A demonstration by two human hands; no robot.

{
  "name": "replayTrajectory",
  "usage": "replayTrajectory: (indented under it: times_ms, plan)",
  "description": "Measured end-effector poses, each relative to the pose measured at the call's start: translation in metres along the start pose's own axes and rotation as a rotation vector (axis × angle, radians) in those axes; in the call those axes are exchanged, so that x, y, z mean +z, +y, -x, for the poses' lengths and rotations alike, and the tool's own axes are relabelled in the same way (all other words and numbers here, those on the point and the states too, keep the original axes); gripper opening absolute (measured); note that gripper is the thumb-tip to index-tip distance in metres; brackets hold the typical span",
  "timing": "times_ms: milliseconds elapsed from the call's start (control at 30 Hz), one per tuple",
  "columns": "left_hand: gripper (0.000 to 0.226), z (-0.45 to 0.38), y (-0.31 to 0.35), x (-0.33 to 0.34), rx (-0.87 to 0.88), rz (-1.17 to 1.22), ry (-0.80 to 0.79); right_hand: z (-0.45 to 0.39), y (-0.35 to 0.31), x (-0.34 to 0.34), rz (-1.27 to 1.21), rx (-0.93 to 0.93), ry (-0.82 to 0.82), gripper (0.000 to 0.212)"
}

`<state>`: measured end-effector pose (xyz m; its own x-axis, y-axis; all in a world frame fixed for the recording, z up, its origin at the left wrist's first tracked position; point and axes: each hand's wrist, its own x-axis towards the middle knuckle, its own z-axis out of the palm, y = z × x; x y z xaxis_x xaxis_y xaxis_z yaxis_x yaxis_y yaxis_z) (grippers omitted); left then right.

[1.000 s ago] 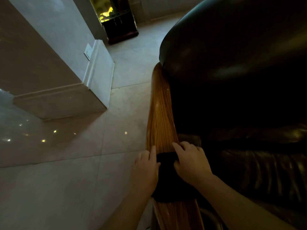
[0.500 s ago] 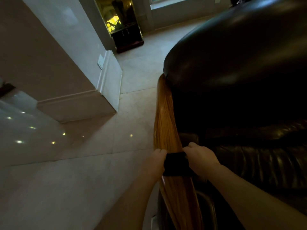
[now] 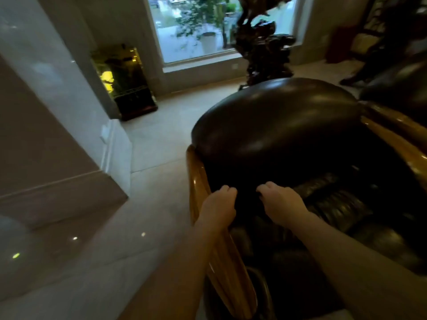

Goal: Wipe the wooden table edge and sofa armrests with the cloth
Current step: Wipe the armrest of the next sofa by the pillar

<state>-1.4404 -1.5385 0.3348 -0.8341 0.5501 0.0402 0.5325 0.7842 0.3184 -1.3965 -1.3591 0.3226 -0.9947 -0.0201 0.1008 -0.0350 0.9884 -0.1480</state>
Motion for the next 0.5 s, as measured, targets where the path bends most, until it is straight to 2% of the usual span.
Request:
replayTrajectory:
  times_ms: [100, 200, 300, 500]
  plan:
    - [0.021, -0.01, 0.023, -0.019, 0.131, 0.015, 0.035, 0.017, 0.008, -0.029, -0.007, 0.108, 0.09, 0.025]
    - [0.035, -0.018, 0.051, -0.027, 0.258, -0.018, 0.005, 0.041, 0.023, -0.052, 0.031, 0.199, 0.142, 0.023]
    - [0.044, -0.025, 0.091, -0.027, 0.343, -0.047, -0.007, 0.069, 0.042, -0.078, 0.069, 0.275, 0.143, 0.023]
    - [0.043, -0.036, 0.195, -0.01, 0.545, -0.134, -0.036, 0.14, 0.106, -0.113, 0.111, 0.454, 0.145, 0.023]
